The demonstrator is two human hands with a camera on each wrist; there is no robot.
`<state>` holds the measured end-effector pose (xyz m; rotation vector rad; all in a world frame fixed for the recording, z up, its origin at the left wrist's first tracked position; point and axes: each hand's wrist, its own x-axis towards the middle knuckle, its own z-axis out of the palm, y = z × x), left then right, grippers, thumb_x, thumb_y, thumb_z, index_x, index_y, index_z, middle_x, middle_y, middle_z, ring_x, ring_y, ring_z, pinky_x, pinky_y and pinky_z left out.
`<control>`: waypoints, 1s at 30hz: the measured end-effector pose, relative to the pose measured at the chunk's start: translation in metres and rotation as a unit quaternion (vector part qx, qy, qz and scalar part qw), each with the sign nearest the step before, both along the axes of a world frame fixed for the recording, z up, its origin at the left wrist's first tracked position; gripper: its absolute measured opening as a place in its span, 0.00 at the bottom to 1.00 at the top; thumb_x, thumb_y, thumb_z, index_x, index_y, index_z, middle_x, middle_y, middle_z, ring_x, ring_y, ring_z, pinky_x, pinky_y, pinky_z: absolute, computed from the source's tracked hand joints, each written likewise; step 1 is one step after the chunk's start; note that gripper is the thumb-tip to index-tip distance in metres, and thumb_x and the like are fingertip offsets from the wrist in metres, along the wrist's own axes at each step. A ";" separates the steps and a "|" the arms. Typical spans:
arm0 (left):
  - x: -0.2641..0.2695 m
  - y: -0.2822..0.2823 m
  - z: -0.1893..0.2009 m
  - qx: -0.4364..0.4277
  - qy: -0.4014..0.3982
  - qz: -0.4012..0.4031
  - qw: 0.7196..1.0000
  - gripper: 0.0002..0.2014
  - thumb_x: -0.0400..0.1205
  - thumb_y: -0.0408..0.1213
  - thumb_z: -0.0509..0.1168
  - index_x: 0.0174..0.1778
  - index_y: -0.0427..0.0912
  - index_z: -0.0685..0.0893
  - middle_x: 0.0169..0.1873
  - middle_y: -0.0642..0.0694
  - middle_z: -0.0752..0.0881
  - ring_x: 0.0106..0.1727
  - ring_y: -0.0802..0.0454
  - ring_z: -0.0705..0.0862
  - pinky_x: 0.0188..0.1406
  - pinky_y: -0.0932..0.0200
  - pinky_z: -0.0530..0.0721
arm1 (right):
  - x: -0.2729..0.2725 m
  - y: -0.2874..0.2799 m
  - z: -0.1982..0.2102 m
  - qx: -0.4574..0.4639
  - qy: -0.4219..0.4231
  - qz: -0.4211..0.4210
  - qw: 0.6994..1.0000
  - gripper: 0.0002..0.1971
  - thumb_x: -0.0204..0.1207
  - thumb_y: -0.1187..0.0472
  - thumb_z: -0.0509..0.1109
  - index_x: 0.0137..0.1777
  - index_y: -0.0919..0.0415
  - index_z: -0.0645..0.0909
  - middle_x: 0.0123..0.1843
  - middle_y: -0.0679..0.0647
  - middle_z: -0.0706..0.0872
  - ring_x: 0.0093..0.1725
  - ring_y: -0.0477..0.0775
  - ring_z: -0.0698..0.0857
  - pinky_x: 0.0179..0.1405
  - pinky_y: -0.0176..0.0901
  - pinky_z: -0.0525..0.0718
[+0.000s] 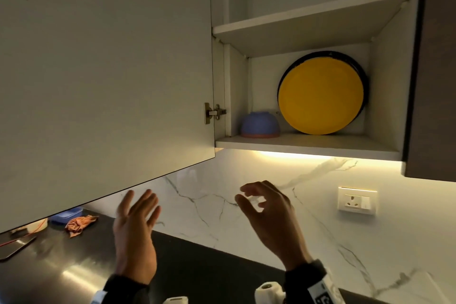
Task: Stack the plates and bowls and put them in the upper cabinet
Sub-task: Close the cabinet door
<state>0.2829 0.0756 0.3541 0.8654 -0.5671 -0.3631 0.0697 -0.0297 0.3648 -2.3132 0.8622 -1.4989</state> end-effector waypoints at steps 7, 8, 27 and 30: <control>0.020 0.017 0.005 -0.048 0.017 0.012 0.999 0.17 0.88 0.39 0.56 0.74 0.49 0.72 0.63 0.47 0.86 0.62 0.49 0.86 0.64 0.47 0.81 | 0.013 0.020 -0.012 0.014 0.022 -0.030 0.999 0.14 0.77 0.39 0.67 0.57 0.42 0.83 0.52 0.30 0.84 0.54 0.32 0.82 0.57 0.39 0.85; 0.021 0.019 0.004 -0.048 0.016 0.011 0.999 0.16 0.88 0.38 0.56 0.73 0.48 0.74 0.63 0.47 0.86 0.62 0.50 0.86 0.64 0.47 0.81 | 0.013 0.022 -0.013 0.014 0.023 -0.034 0.999 0.14 0.77 0.39 0.67 0.57 0.42 0.83 0.51 0.30 0.84 0.53 0.32 0.82 0.57 0.39 0.85; 0.019 0.019 0.006 -0.090 0.013 0.037 0.995 0.29 0.83 0.22 0.59 0.78 0.52 0.68 0.72 0.55 0.77 0.67 0.46 0.82 0.64 0.47 0.82 | -0.019 0.039 -0.017 0.041 0.034 -0.100 0.994 0.12 0.76 0.40 0.68 0.55 0.41 0.84 0.48 0.31 0.85 0.50 0.33 0.83 0.55 0.36 0.86; 0.016 0.021 0.008 -0.087 0.015 0.033 0.996 0.28 0.84 0.23 0.58 0.78 0.52 0.68 0.72 0.54 0.77 0.67 0.46 0.82 0.66 0.45 0.81 | -0.020 0.040 -0.015 0.040 0.032 -0.102 0.994 0.12 0.76 0.39 0.68 0.55 0.41 0.83 0.47 0.29 0.84 0.49 0.32 0.83 0.55 0.34 0.85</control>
